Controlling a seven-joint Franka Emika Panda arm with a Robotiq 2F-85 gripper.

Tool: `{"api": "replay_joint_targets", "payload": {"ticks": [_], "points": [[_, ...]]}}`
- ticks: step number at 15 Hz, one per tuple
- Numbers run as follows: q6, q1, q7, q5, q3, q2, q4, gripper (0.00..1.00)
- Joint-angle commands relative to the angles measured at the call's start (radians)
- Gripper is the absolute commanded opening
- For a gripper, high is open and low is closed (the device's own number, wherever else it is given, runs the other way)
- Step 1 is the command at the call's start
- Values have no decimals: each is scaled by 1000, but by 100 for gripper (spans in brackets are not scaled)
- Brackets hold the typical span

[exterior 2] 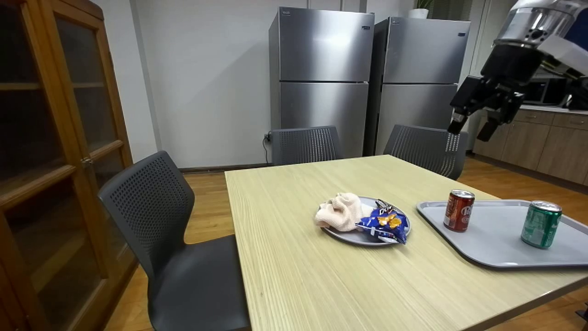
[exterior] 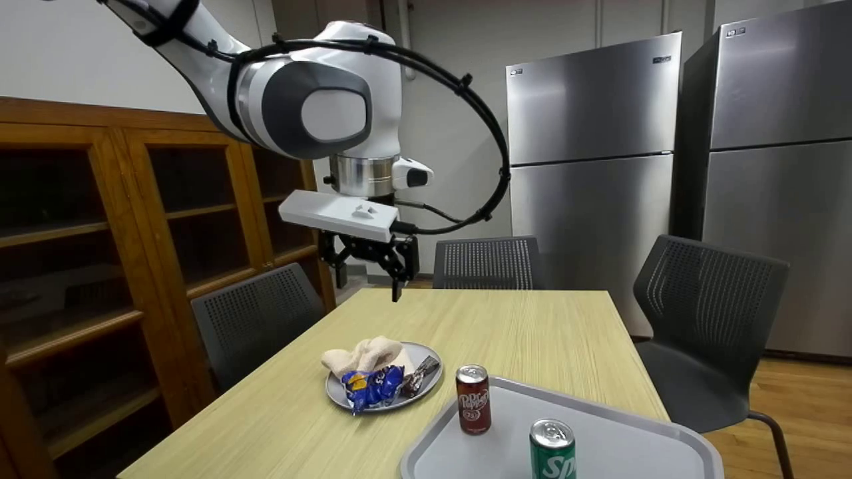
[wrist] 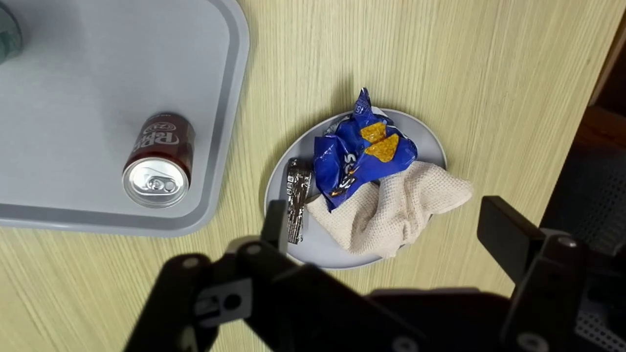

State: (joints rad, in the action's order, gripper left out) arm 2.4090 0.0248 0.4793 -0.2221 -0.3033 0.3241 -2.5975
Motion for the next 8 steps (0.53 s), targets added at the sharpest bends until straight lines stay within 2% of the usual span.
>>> {"api": "replay_joint_targets", "payload": {"ticks": [1,3,6,8], "points": [[86,5,-32,-44,50,-88,27,100],[127,7,-39,-54,72,-137,45,100],[128,21,-1,-113,91,-220,88,100],[134,15,-34,-117,122,-279,119,100]]}}
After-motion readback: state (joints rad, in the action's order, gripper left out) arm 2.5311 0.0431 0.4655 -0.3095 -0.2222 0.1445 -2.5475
